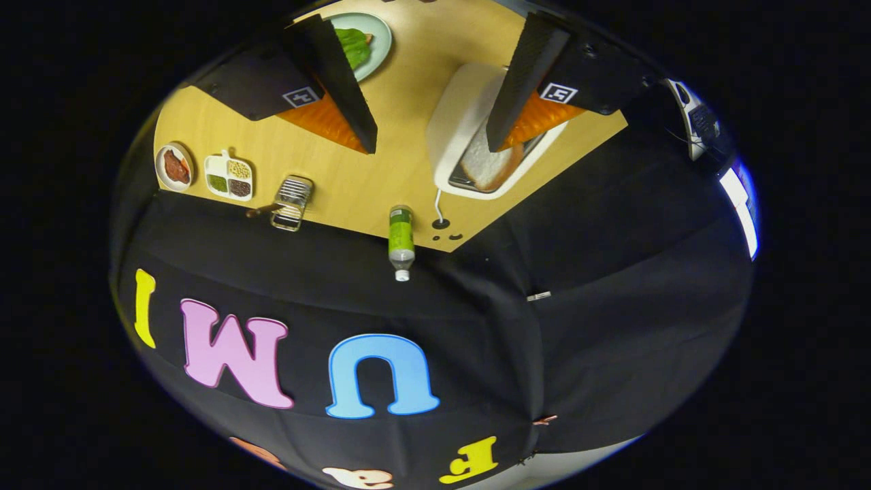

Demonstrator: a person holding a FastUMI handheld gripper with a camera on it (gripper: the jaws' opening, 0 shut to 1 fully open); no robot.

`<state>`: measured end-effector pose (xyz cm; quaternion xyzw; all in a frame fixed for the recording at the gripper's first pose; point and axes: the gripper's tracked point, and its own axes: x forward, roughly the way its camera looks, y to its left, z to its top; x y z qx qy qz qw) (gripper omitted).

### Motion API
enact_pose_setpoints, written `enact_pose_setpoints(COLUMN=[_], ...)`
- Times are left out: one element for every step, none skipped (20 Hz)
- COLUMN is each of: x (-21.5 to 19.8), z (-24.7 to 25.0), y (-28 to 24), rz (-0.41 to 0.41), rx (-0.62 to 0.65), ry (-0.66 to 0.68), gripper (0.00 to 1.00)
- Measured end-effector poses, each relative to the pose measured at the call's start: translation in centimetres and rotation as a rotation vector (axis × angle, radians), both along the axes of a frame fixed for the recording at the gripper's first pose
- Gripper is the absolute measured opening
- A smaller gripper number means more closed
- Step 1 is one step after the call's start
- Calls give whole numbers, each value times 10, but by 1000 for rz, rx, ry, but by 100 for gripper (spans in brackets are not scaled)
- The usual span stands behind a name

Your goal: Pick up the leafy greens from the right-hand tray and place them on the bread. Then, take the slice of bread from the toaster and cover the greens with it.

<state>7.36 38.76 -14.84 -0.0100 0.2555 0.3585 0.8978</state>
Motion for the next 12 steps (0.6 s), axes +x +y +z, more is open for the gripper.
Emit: enact_pose_setpoints(x=[-3,-7,-7,-9,-10,-12,-13,-12,-10,-8,-6,-2], z=[2,0,-2,-4,-6,-10,-15,-21,-26,-31,-37,-43], y=[14,24,34,44,54,62,71,77,83,87,92,95], rz=[20,36,49,63,74,87,101,109,115,117,113,109], rx=[-2,-11,-22,-30,-35,-41,-53,-72,-94,-112,-131,-147], ry=[-5,-13,-21,-27,-29,-29,-31,-38,-46,-52,-57,-58], gripper=[100,100,100,100,100,100,100,100,100,100,100,100])
